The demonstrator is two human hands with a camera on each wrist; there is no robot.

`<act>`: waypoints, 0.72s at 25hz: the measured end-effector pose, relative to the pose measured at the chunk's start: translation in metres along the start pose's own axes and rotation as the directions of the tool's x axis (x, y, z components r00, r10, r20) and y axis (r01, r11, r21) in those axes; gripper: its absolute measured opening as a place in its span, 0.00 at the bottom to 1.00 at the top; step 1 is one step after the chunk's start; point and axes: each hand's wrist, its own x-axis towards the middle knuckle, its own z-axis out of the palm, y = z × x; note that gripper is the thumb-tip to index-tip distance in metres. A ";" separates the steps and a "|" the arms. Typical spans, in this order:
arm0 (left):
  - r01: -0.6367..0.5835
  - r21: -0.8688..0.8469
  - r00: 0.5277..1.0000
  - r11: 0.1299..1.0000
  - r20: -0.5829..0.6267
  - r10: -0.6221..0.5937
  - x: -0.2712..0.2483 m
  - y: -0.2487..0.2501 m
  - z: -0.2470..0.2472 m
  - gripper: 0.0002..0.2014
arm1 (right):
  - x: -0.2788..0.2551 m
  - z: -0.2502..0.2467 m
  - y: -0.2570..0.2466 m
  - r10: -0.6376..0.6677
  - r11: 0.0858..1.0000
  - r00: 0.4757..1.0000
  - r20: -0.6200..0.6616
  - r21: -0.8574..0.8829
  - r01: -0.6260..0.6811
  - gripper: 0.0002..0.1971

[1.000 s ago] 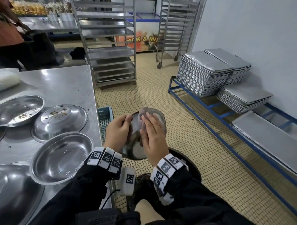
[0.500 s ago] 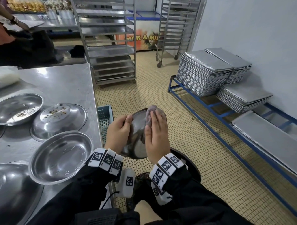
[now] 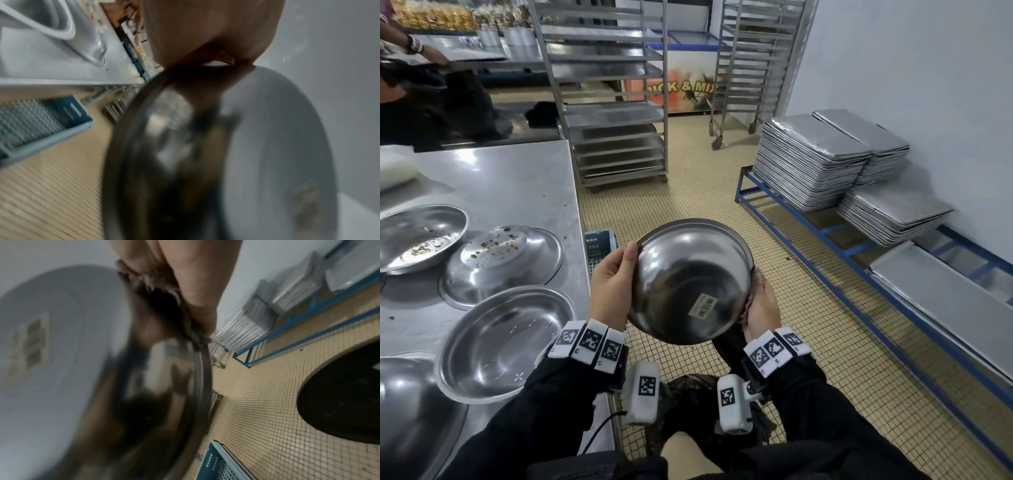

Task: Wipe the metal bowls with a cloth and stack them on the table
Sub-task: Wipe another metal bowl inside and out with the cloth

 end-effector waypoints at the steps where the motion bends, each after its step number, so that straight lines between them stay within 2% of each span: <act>1: -0.012 0.035 1.000 0.999 0.004 0.012 0.001 -0.002 -0.003 0.12 | 0.001 -0.002 -0.002 -0.027 0.999 1.000 0.007 -0.024 0.027 0.13; 3: -0.035 0.120 0.999 0.992 0.028 0.032 0.004 -0.006 -0.010 0.09 | 0.000 -0.006 -0.017 -0.099 0.988 0.994 0.045 -0.116 0.104 0.11; 5: -0.049 0.152 0.993 0.987 0.116 0.032 0.005 -0.008 -0.013 0.10 | 0.003 -0.010 -0.036 -0.193 0.941 0.971 0.143 -0.253 0.224 0.09; 8: -0.137 0.299 0.967 0.945 0.245 0.062 0.001 -0.001 -0.008 0.09 | 0.010 -0.004 -0.059 -0.261 0.815 0.901 0.347 -0.420 0.398 0.09; 10: -0.227 0.404 0.960 0.886 0.243 0.135 0.000 0.005 -0.004 0.06 | 0.013 0.004 -0.070 -0.303 0.742 0.851 0.430 -0.453 0.493 0.09; 13: -0.194 0.307 0.976 0.932 0.157 0.152 0.005 0.012 -0.005 0.12 | 0.010 0.017 -0.077 -0.421 0.688 0.798 0.431 -0.421 0.591 0.11; 16: -0.142 0.255 0.988 0.957 0.101 0.120 0.004 0.013 0.000 0.15 | -0.004 0.035 -0.068 -0.568 0.620 0.748 0.343 -0.420 0.663 0.15; 17: -0.127 0.230 0.990 0.965 0.090 0.108 0.001 0.014 0.003 0.15 | -0.012 0.042 -0.062 -0.620 0.591 0.721 0.309 -0.419 0.689 0.17; 18: -0.114 0.208 0.992 0.972 0.081 0.099 -0.001 0.014 0.006 0.16 | -0.020 0.049 -0.056 -0.694 0.519 0.656 0.295 -0.426 0.741 0.17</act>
